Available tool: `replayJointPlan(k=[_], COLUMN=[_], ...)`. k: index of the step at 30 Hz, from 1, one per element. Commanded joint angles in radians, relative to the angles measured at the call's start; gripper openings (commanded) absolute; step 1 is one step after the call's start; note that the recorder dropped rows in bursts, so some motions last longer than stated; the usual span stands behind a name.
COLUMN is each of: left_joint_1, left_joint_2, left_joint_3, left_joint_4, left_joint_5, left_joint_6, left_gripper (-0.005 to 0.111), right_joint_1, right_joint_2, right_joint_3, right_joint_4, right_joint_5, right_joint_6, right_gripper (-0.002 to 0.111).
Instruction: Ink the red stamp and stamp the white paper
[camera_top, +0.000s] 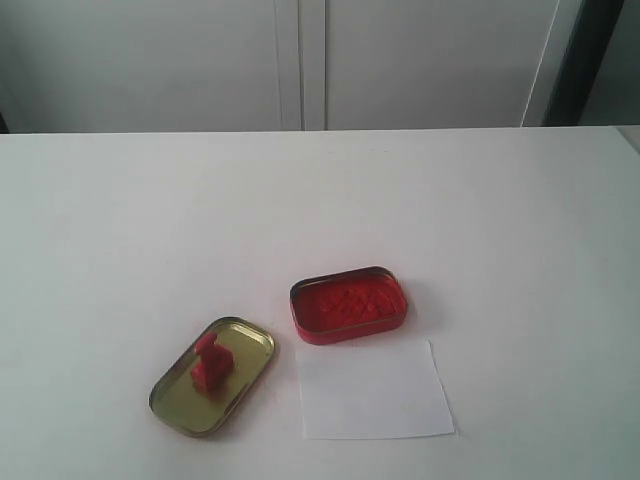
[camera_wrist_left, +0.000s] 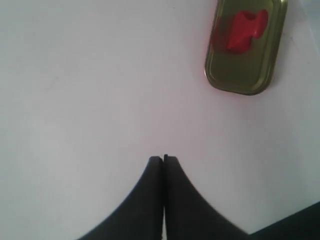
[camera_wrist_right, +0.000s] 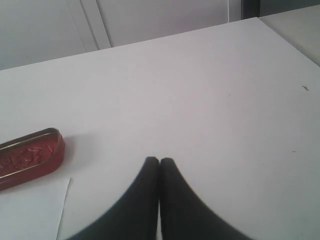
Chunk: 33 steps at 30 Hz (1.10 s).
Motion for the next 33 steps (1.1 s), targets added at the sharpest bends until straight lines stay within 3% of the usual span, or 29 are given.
replayJointPlan(k=[1,15,22,33], left_joint_1=[-0.086,-0.305,-0.41,-0.55], left_joint_2=[0.079,0.299,0.383,0.507], left_joint_3=[-0.059,-0.209,-0.273,-0.328], left_joint_4=[-0.015,0.007,0.071,0.179], left_joint_5=[0.013,-0.003,0.003,-0.098], left_joint_6=[-0.021,-0.048,-0.128,-0.272], left_gripper=[0.0,0.0,0.0,0.0], right_joint_1=[-0.003,-0.003,-0.003,-0.003], right_joint_2=[-0.006,-0.006,-0.006,-0.006], right_joint_3=[0.005,0.005,0.005,0.005], right_joint_4=[-0.008,-0.008,-0.008,-0.008], right_joint_5=[-0.016,-0.016,-0.016,-0.016], right_joint_6=[0.001,0.001,0.001,0.001], right_gripper=[0.0,0.0,0.0,0.0])
